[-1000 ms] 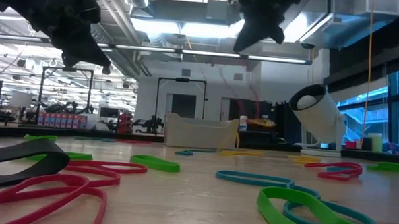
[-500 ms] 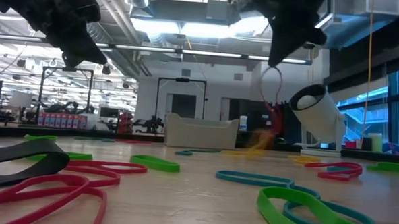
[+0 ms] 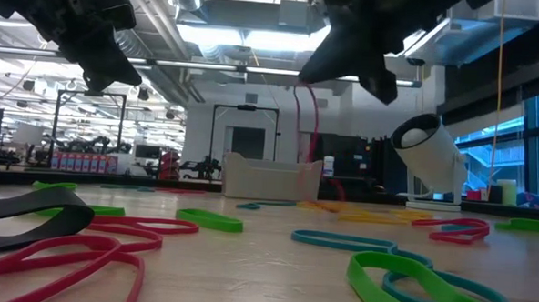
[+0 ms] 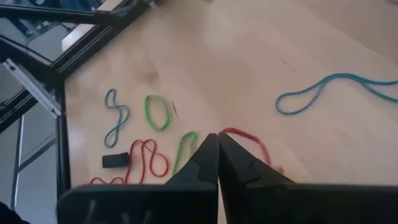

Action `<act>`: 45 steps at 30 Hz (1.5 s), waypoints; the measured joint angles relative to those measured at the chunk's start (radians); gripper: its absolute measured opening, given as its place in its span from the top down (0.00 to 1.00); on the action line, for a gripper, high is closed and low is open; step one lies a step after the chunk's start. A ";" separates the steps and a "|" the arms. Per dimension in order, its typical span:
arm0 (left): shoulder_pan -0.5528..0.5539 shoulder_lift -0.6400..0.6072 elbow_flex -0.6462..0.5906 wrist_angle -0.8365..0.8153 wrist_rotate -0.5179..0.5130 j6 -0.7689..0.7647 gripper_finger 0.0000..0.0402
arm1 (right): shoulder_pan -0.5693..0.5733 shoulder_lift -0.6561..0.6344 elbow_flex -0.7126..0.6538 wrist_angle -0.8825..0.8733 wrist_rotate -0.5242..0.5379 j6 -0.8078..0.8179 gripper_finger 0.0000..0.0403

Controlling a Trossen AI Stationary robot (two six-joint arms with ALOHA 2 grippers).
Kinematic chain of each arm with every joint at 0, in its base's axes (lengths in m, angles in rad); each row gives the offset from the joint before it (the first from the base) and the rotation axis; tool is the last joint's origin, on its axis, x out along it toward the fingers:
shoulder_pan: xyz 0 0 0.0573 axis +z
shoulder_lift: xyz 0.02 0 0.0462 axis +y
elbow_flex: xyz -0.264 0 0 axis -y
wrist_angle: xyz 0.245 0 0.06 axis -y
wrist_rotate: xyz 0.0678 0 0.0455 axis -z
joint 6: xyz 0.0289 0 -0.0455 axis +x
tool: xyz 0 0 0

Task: Pick and place rubber bands into bin
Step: Put the red rubber band into the gray bin

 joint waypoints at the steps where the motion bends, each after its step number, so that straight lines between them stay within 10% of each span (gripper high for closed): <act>1: 0.000 0.000 0.000 0.000 0.000 0.000 0.99 | 0.002 0.000 -0.003 0.001 0.001 0.000 1.00; 17: 0.000 0.000 0.000 0.002 -0.018 0.006 0.99 | -0.084 0.000 -0.004 -0.262 0.124 0.058 0.90; 34: 0.000 0.000 0.000 0.002 -0.029 -0.023 0.99 | -0.057 0.000 -0.004 -0.307 -0.033 0.018 0.60; 45: -0.020 0.010 0.001 0.006 0.006 -0.038 1.00 | 0.009 0.000 -0.004 -0.410 -0.027 0.041 0.62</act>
